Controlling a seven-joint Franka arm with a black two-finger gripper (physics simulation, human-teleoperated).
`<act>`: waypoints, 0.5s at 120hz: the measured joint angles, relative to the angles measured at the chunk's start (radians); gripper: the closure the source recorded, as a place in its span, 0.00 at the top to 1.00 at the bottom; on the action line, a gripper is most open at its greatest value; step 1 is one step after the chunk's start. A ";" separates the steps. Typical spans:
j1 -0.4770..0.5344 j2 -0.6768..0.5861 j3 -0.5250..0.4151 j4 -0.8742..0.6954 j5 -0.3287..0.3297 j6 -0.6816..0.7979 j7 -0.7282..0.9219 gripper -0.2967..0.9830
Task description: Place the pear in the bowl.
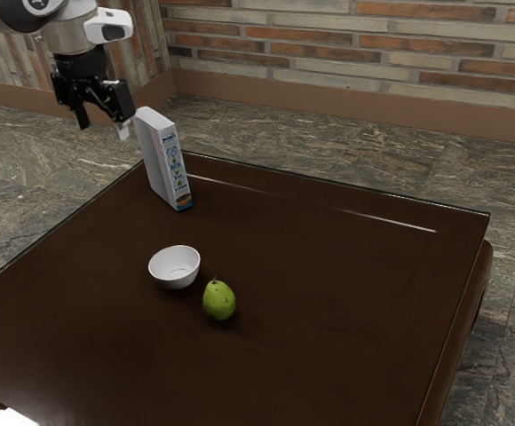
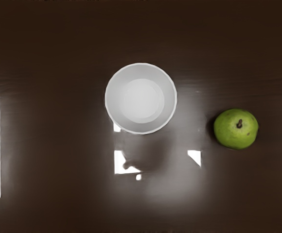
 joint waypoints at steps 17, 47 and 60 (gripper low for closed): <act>-0.020 0.000 -0.001 0.000 0.000 0.001 0.019 0.77; -0.010 -0.012 -0.111 -0.219 -0.002 0.085 0.038 0.77; -0.050 -0.020 -0.118 -0.482 -0.034 0.257 0.044 0.77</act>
